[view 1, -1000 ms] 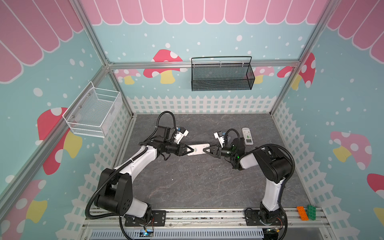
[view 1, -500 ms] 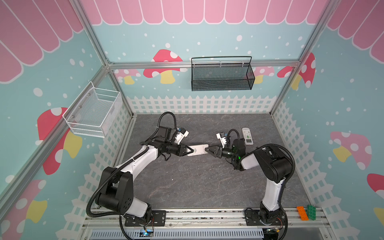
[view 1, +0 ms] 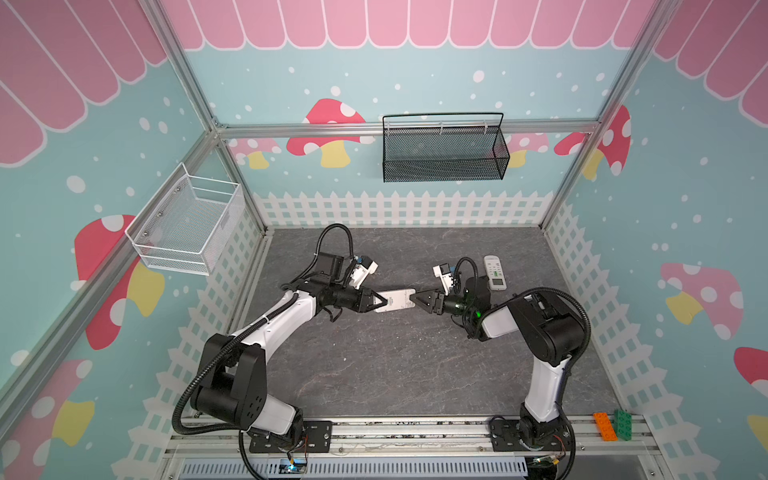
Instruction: Unload the batteries from the remote control
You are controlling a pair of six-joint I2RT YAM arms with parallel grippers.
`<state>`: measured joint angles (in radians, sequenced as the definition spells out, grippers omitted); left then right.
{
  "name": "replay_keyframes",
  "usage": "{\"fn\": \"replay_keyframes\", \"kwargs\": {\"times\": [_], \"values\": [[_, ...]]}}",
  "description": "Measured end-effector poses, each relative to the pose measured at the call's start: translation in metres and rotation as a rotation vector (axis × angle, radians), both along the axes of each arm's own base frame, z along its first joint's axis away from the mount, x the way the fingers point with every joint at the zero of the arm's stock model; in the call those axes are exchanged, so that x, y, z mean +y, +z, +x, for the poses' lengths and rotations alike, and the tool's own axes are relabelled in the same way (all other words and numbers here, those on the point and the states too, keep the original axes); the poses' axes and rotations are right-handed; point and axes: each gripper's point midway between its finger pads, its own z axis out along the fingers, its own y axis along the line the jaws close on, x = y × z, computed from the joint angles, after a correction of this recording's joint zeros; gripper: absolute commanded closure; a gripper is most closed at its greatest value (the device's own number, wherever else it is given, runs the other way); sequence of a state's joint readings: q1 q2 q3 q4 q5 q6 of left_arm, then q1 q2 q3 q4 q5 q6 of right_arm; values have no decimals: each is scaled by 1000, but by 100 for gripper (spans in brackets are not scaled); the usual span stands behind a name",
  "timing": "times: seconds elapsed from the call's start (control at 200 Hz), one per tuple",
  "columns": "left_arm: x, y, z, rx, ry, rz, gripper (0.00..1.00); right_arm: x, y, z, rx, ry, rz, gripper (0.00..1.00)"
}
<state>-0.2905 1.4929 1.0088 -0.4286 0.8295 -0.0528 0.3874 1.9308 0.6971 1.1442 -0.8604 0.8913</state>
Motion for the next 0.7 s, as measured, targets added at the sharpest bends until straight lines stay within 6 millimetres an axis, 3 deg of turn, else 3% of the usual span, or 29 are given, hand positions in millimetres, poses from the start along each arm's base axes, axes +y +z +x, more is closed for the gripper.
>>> {"fn": "replay_keyframes", "kwargs": {"times": [0.24,0.49,0.7], "values": [[-1,0,2,3,2,2,100,5,-3,-3,9,8,-8,43],[3,-6,4,11,23,32,100,4,-11,-1,-9,-26,-52,73],[4,-3,5,5,24,40,100,-18,-27,2,19,-114,-119,81]]}}
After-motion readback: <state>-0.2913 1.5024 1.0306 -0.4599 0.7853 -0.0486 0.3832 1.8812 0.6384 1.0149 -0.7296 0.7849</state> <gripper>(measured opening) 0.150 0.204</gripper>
